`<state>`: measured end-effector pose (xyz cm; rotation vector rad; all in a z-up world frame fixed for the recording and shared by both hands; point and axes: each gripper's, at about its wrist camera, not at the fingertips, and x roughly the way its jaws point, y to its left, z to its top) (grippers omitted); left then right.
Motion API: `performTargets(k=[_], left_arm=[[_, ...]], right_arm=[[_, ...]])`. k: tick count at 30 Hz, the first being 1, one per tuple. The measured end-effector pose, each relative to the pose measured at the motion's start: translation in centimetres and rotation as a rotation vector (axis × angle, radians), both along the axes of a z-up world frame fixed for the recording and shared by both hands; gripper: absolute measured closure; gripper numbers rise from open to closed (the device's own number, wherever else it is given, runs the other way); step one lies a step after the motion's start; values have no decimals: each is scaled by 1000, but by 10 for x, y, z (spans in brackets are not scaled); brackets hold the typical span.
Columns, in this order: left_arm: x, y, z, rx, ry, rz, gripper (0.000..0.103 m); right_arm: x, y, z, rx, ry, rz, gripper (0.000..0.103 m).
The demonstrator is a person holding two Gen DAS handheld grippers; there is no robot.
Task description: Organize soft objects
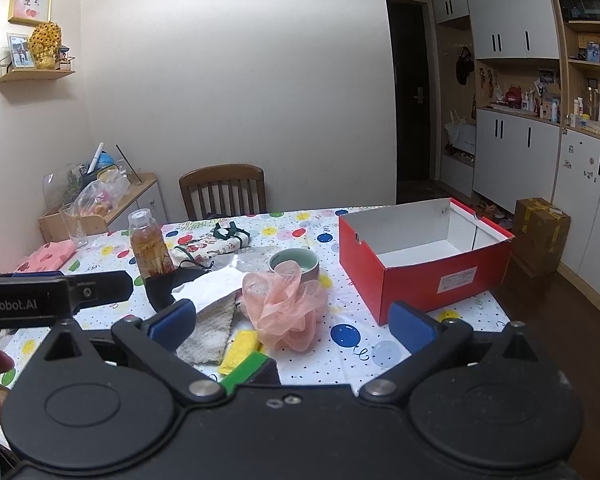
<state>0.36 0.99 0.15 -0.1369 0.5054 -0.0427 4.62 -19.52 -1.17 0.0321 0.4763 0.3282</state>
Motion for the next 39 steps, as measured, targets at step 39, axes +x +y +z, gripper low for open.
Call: performTargets(k=[39], left_arm=[[10,13,-5,-16,7,12,0]], right_arm=[[9,16,1,-23,16,31,1]])
